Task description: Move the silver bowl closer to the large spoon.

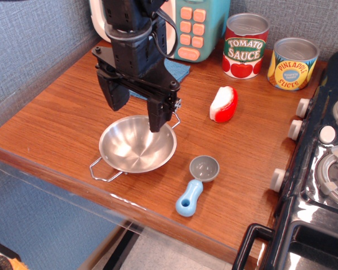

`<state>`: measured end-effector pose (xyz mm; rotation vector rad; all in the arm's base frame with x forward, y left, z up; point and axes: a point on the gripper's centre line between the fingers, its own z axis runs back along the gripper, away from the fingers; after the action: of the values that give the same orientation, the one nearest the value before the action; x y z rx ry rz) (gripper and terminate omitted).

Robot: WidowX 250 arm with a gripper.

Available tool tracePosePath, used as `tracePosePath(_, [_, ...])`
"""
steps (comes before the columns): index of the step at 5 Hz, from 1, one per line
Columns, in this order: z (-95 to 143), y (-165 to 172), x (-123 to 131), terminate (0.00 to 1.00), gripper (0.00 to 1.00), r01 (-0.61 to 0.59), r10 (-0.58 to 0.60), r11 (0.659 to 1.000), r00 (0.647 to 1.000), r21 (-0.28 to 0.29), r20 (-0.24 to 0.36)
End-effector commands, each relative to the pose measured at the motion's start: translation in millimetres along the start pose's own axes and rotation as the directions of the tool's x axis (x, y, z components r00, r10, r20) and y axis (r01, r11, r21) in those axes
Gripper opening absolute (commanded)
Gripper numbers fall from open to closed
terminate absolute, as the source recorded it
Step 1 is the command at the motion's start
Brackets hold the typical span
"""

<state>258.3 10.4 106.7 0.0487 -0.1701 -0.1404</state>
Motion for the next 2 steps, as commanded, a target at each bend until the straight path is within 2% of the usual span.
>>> tracePosePath(1, [18.5, -1.7, -9.3, 0.0, 1.0, -0.074, 0.074, 0.997, 0.997, 0.024, 0.02])
tracePosePath(2, [15.6, -3.5, -10.6, 0.0, 1.0, -0.069, 0.069, 0.998, 0.998, 0.014, 0.002])
